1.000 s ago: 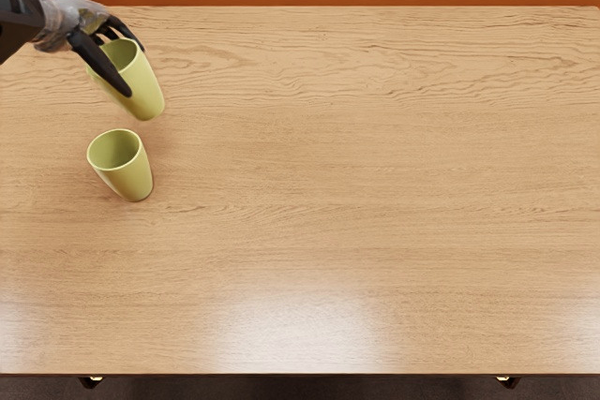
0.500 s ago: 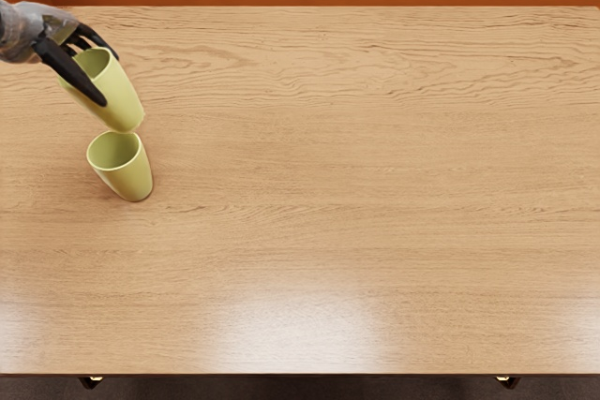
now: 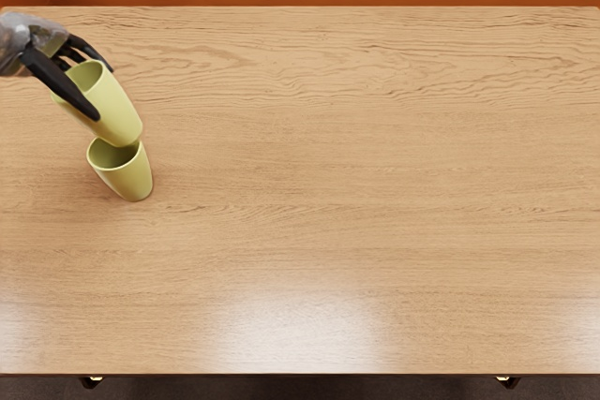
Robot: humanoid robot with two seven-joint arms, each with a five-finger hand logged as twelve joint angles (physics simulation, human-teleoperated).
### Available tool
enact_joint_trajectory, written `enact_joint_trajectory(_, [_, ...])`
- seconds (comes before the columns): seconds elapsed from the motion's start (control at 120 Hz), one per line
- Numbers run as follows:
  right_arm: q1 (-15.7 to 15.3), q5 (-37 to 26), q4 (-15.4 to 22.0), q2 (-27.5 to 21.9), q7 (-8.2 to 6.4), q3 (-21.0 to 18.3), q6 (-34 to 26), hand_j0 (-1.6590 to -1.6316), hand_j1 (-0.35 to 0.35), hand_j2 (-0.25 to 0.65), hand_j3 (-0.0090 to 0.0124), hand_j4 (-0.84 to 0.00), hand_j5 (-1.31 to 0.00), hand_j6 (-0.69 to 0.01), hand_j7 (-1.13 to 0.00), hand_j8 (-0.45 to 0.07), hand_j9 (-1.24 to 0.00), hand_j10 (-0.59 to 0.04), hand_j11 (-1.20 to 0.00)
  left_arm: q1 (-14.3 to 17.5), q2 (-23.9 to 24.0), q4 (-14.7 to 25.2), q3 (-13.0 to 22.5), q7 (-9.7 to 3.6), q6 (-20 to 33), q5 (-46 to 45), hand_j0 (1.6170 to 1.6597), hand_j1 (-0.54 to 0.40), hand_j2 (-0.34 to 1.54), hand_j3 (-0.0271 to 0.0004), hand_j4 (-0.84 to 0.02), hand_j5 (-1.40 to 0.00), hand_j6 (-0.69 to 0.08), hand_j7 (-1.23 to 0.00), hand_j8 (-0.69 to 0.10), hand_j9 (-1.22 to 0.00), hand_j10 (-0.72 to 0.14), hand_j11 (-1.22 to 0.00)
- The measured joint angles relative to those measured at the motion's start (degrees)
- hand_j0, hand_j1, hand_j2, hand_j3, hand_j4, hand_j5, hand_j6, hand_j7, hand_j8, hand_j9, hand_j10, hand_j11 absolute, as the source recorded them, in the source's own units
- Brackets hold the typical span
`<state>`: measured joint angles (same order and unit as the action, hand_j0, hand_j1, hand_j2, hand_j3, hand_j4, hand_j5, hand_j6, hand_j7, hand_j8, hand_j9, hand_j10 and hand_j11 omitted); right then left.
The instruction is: Pick up cup and place in cup with left hand
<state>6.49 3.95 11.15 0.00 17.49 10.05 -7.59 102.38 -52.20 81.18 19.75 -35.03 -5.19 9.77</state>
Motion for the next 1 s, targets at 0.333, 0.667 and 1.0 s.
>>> enact_joint_trajectory(0.333, [0.0,0.0,0.0,0.0,0.0,0.0,0.0,-1.6581,-0.314,-0.006,0.0,-0.029,-0.04,-0.029,-0.04,-0.029,-0.04,-0.029,-0.04,0.5,-2.0,1.8,1.0,-0.02,0.0,-1.1,1.6502,-0.098,0.11,0.0,-0.368,-0.92,-0.161,-0.91,-0.124,-0.92,-0.321,-0.86])
enact_joint_trajectory(0.667, [0.0,0.0,0.0,0.0,0.01,0.0,0.0,-1.6581,-0.314,-0.006,0.0,-0.029,-0.04,-0.029,-0.04,-0.029,-0.04,-0.029,-0.04,0.8,-3.2,2.2,2.2,-0.01,-0.2,-1.2,1.6507,-0.088,0.11,0.0,-0.383,-0.92,-0.163,-0.92,-0.127,-0.94,-0.332,-0.87])
enact_joint_trajectory(1.0, [0.0,0.0,-0.1,0.0,0.07,0.0,0.0,-1.6581,-0.314,-0.006,0.0,-0.029,-0.04,-0.029,-0.04,-0.029,-0.04,-0.029,-0.04,1.1,-2.9,2.2,2.8,0.0,-0.1,-1.2,1.6502,-0.053,0.09,0.0,-0.411,-0.92,-0.197,-0.93,-0.156,-0.92,-0.36,-0.88])
